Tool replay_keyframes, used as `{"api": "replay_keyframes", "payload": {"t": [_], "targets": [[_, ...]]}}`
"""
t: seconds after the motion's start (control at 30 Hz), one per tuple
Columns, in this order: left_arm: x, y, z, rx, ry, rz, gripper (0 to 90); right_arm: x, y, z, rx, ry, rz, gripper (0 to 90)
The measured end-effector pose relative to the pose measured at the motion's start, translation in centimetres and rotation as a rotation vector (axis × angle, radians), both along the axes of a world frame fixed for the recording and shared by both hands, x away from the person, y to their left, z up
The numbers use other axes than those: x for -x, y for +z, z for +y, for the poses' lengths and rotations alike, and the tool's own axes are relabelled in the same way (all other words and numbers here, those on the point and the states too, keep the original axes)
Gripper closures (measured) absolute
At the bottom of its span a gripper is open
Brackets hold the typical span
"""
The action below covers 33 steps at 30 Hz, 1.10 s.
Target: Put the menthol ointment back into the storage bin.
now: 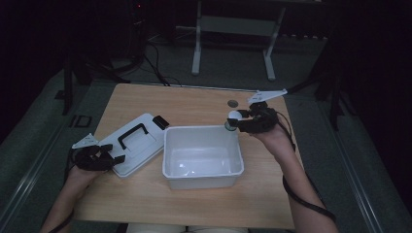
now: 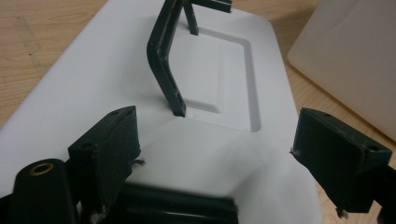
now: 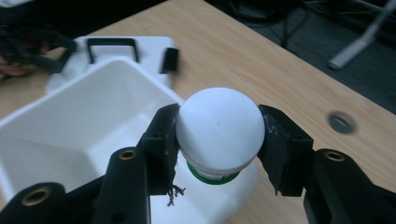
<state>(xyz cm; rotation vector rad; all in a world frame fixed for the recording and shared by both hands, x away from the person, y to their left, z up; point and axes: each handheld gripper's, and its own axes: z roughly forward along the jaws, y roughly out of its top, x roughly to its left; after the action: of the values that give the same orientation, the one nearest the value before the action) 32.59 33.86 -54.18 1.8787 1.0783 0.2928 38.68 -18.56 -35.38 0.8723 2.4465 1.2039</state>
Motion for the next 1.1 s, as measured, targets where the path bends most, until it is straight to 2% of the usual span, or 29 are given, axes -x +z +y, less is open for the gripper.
{"api": "replay_keyframes", "payload": {"t": [0.07,0.17,0.4,0.57,0.67,0.8,0.9,0.93,1.1], "targets": [[0.0,0.0,0.0,-0.005,0.001,0.000,14.3,0.2,0.0,1.1,-0.006,0.030,0.007,50.5],[0.0,-0.1,-0.1,-0.002,-0.003,0.002,14.3,0.3,-0.4,2.8,0.010,0.074,0.010,50.5],[0.0,0.0,0.0,-0.002,-0.003,-0.002,14.3,0.5,-1.8,6.4,0.000,0.162,0.041,50.5],[0.0,-0.1,0.1,0.001,-0.001,-0.001,14.3,0.5,-3.2,9.1,0.034,0.233,0.042,50.5],[0.0,0.0,0.1,0.001,-0.002,-0.001,14.3,0.2,-4.1,10.6,0.048,0.264,0.058,50.4],[0.0,-0.1,0.1,0.000,0.002,-0.003,14.3,-0.1,-5.5,12.2,0.060,0.286,0.080,50.4],[0.0,-0.1,0.2,0.003,0.006,-0.005,14.3,-0.2,-6.3,13.0,0.079,0.288,0.077,50.4],[-0.1,-0.1,0.2,0.006,0.003,-0.002,14.3,-0.4,-6.6,13.4,0.085,0.289,0.090,50.4],[0.0,-0.1,0.1,-0.003,0.002,-0.004,14.3,-0.9,-7.8,14.8,0.134,0.304,0.106,50.4]]}}
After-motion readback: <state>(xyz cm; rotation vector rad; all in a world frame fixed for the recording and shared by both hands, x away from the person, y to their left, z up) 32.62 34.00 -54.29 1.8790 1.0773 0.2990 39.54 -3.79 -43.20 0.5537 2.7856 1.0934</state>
